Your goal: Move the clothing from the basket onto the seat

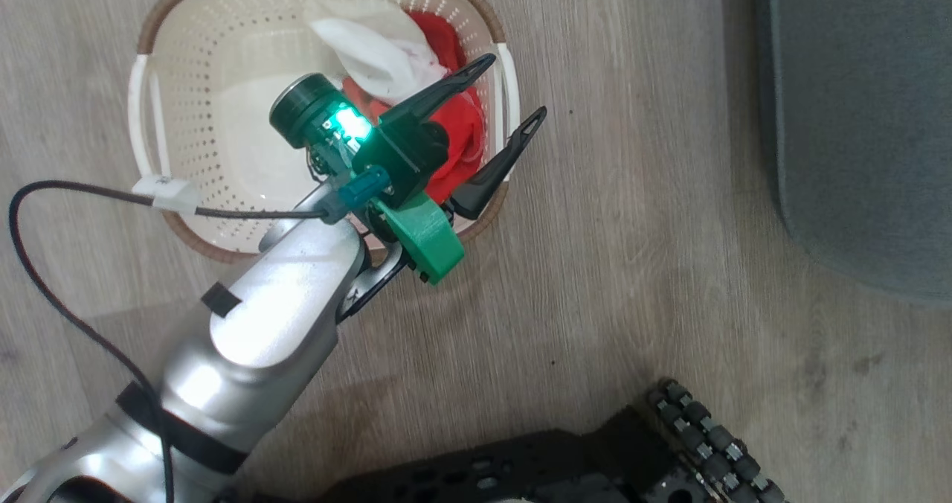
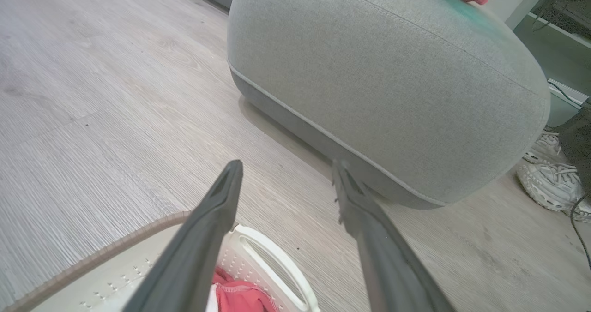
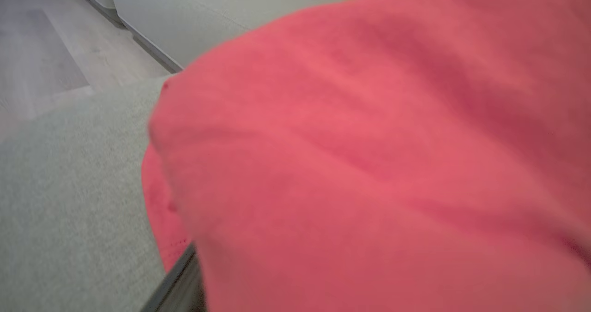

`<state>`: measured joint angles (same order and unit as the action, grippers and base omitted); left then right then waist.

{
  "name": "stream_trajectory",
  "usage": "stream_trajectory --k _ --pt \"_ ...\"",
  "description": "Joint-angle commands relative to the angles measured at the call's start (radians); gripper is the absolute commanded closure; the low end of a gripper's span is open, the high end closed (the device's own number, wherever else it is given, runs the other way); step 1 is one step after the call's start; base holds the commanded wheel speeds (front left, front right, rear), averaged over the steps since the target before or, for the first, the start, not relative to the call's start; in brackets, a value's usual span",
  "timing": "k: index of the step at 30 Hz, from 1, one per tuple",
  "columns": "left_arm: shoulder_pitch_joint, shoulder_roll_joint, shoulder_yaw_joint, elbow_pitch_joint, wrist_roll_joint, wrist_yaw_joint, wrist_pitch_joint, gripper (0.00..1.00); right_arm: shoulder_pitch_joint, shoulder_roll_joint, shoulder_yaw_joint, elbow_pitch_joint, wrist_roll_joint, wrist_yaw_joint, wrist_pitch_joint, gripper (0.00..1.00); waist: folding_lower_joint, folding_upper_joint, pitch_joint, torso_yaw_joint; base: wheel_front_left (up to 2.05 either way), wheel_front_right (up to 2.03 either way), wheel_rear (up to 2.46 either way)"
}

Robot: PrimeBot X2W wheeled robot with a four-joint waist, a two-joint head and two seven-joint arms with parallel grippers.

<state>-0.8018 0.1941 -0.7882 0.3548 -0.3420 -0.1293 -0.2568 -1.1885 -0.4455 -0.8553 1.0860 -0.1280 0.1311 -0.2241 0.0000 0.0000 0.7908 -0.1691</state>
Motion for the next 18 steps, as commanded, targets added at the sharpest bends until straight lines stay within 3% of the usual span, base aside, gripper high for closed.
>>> stream_trajectory --k 1,9,18 --pt "0.009 0.007 0.026 -0.027 0.006 -0.001 -0.005 0.0 0.025 -0.032 0.016 -0.025 -0.01 0.0 -0.013 0.0 0.0 0.0 -0.016 -0.001 0.0 0.0 0.0" --pt "0.043 -0.028 0.046 -0.011 -0.002 -0.001 -0.005 0.0 0.168 -0.015 0.195 0.015 0.044 0.0 -0.037 0.0 0.0 0.0 -0.123 0.007 0.0 0.0 0.0" --pt "0.126 -0.069 0.098 0.016 -0.007 -0.001 -0.005 0.0 0.426 0.034 0.409 -0.161 0.206 0.0 -0.037 0.0 0.0 0.0 -0.295 0.052 0.0 0.0 0.0"
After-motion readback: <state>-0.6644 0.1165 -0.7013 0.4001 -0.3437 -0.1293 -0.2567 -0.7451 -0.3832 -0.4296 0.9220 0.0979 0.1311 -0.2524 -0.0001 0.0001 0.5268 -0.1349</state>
